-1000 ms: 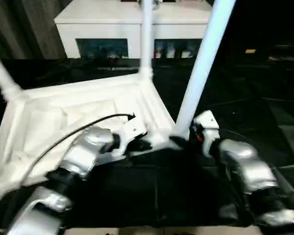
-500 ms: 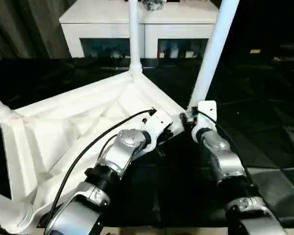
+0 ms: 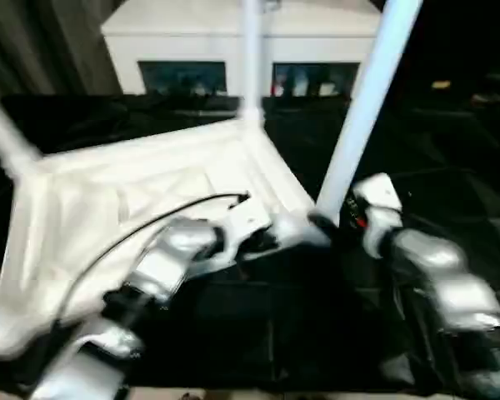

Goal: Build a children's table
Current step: Rotate leg to tighten

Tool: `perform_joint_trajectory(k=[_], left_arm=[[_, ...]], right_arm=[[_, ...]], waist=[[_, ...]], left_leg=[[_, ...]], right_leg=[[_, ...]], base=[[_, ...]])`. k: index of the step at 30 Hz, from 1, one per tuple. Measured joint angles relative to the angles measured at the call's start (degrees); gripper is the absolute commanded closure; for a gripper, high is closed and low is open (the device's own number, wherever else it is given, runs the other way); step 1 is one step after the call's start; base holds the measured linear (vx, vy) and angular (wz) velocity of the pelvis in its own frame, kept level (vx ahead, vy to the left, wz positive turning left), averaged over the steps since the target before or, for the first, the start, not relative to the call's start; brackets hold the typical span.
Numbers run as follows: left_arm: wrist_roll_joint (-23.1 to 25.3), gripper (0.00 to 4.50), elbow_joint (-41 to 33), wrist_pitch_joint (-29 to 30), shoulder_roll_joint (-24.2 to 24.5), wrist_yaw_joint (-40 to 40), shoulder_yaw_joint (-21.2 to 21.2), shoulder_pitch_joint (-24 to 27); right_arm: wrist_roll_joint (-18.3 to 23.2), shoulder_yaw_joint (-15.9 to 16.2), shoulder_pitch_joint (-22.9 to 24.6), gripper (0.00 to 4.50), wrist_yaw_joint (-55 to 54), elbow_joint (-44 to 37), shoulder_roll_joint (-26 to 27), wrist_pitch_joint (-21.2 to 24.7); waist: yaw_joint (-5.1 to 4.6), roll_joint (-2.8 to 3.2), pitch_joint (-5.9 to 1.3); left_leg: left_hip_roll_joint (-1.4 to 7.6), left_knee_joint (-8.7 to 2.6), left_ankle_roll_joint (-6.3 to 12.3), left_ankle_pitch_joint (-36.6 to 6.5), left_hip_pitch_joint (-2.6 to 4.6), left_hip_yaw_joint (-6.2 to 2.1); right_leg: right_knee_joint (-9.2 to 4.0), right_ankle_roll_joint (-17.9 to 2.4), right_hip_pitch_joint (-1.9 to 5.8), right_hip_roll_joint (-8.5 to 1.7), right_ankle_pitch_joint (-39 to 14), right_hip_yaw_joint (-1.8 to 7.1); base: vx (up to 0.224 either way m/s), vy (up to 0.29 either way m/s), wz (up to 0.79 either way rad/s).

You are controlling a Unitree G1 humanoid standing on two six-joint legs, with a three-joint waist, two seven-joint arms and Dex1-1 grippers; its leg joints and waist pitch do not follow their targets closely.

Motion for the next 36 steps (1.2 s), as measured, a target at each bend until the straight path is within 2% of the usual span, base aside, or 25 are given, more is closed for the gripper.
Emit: perform_joint_trajectory(k=[3,9,11,13,15,21,31,34,36], left_arm=[[-0.40,4.50,-0.67,0.84,1.13,-2.67,-0.03,0.15],[-0.65,4.50,-0.71,0.87,1.04,-3.75,-0.48,0.14],[-0.95,4.50,-0.80,0.88,1.14,-4.18,-0.49,0.15],[-1.20,4.50,-0.89,0.91,1.36,-4.73,-0.48,0.15],[-1.25,4.50,-0.90,0.93,1.37,-4.76,-0.48,0.15],[-1.17,4.50,-0.89,1.02,1.39,-4.65,-0.48,0.15],[-1.23,4.50,-0.89,1.33,1.64,-4.66,-0.47,0.15],[-1.05,4.50,0.03,1.88,0.60,-2.05,0.26,-0.02],[0.14,4.50,3.07,3.05,-2.46,3.94,1.66,-1.58]], right_arm=[[0.22,1.50,0.37,0.61,4.28,0.19,-0.37,-0.06],[-0.41,1.66,-2.60,0.61,4.05,3.96,0.91,-0.68],[-0.39,1.74,-3.00,0.87,4.47,4.32,0.93,-0.68],[-0.62,2.37,-3.55,0.87,5.14,5.09,0.98,-0.92],[-0.91,3.15,-4.22,1.19,5.32,6.03,1.03,-1.51],[-1.91,3.61,-4.23,1.70,6.24,6.75,1.10,-2.71],[-1.84,3.39,-4.49,1.88,6.25,7.90,1.90,-3.12],[-1.80,1.60,-4.78,1.89,1.24,9.61,5.76,-2.25],[-2.26,-0.98,-6.84,1.89,-9.11,12.97,11.43,-1.16]], waist=[[-0.33,0.02,0.00],[-0.15,0.00,0.00],[-0.08,0.00,0.00],[-0.09,0.00,0.00],[-0.10,-0.01,0.00],[-0.10,-0.02,0.01],[-0.14,-0.04,0.00],[-0.58,-0.19,-0.09],[-1.15,-0.22,-0.09]], left_leg=[[-0.04,0.02,-0.01,0.00,0.12,0.03],[-0.04,0.04,-0.02,0.01,0.13,0.03],[-0.04,0.04,-0.02,0.01,0.10,0.03],[-0.04,0.03,-0.01,0.01,0.08,0.03],[-0.04,0.04,0.00,0.01,0.07,0.03],[-0.03,0.06,0.00,0.02,0.09,0.03],[-0.03,0.08,0.00,0.02,0.14,0.03],[-0.02,0.10,-0.01,0.02,0.22,0.03],[-0.04,0.16,-0.03,0.03,0.24,0.02]], right_leg=[[0.03,-0.02,0.06,0.00,0.02,0.10],[0.06,-0.05,0.09,-0.01,0.04,0.10],[0.06,-0.05,0.08,-0.01,0.04,0.08],[0.03,-0.04,0.07,-0.01,0.02,0.08],[0.03,-0.05,0.07,-0.01,0.02,0.08],[0.06,-0.04,0.06,-0.01,0.02,0.08],[0.08,-0.05,0.12,-0.01,0.03,0.08],[0.11,-0.10,0.15,0.00,0.06,0.08],[0.11,-0.26,0.15,0.00,0.17,0.09]], base=[[0.000,0.000,0.00],[0.000,0.000,0.00],[0.000,0.000,0.00],[0.000,0.000,0.00],[0.000,0.000,0.00],[0.000,0.000,0.00],[0.000,0.000,0.00],[0.000,0.000,0.00],[0.000,0.000,0.00]])
